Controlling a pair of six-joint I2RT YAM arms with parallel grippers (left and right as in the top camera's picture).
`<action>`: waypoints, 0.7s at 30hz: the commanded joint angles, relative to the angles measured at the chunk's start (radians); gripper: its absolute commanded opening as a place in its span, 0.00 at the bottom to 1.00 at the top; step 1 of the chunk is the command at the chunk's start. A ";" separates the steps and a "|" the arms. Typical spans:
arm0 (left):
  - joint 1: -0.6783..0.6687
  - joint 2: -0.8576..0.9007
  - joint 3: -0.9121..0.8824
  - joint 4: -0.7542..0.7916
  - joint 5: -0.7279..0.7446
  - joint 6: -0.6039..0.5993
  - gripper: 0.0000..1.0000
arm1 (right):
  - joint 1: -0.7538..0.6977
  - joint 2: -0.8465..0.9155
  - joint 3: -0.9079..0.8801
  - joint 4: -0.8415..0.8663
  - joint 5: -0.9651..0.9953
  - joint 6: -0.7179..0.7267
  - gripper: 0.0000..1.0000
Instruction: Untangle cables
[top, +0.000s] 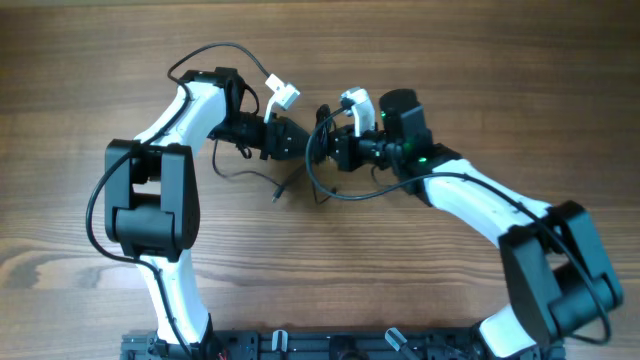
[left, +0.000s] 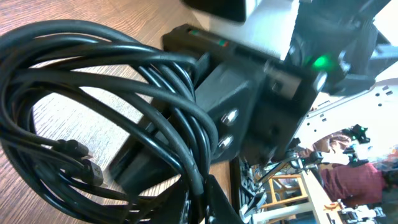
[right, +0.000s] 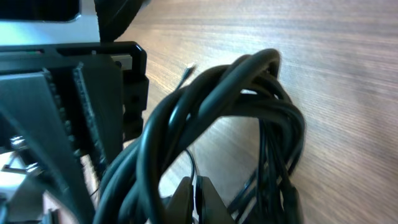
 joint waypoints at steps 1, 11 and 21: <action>-0.007 -0.019 0.001 0.013 0.001 -0.006 0.07 | -0.058 -0.146 0.005 -0.064 -0.062 0.029 0.04; 0.023 -0.019 0.001 0.175 -0.094 -0.291 0.04 | -0.192 -0.500 0.005 -0.301 -0.063 0.029 0.04; 0.023 -0.019 0.001 0.177 -0.097 -0.291 0.06 | -0.212 -0.710 0.005 -0.243 -0.063 0.062 0.04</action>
